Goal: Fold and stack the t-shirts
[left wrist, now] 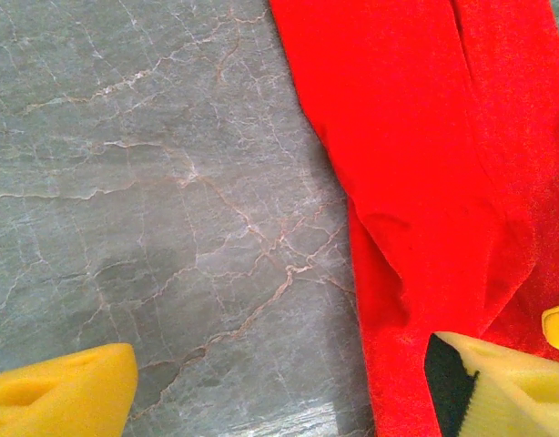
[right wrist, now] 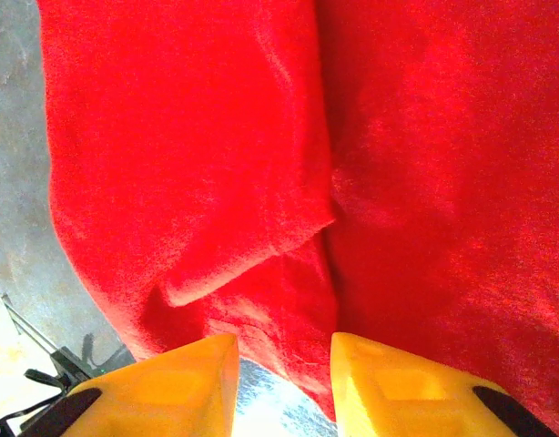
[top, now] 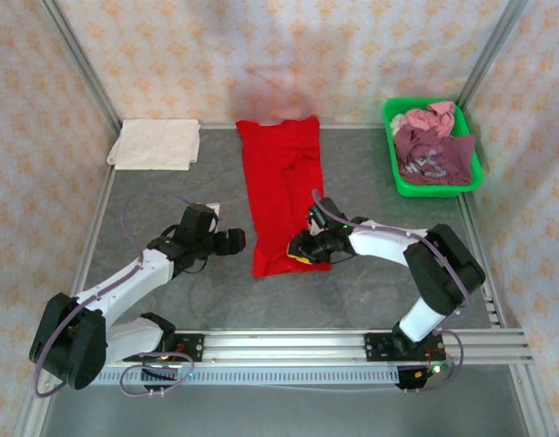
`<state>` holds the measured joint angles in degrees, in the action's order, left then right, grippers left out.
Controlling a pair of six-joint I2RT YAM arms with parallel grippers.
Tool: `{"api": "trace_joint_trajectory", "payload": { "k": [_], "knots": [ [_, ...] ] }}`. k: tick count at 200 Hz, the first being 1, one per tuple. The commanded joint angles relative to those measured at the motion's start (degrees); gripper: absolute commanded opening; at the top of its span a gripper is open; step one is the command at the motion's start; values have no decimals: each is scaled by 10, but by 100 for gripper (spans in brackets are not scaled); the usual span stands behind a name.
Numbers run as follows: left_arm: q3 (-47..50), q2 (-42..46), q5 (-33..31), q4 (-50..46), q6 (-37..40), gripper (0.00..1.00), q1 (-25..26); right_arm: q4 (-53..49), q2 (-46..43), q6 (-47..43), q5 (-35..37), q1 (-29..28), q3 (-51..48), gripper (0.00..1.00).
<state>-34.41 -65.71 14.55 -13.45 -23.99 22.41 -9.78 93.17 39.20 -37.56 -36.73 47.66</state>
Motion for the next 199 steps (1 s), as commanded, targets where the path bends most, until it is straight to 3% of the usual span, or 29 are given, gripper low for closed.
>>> {"api": "trace_joint_trajectory", "payload": {
  "k": [1, 123, 199],
  "knots": [
    [3, 2, -14, -7, 3, 83, 1, 11, 16, 4, -7, -7, 1, 32],
    [8, 3, -23, -4, 7, 83, 1, -54, -13, -10, 68, -15, 15, 30],
    [18, -12, -31, 11, 0, 84, 1, -16, 26, 10, 33, -27, 24, 24]
  ]
}}
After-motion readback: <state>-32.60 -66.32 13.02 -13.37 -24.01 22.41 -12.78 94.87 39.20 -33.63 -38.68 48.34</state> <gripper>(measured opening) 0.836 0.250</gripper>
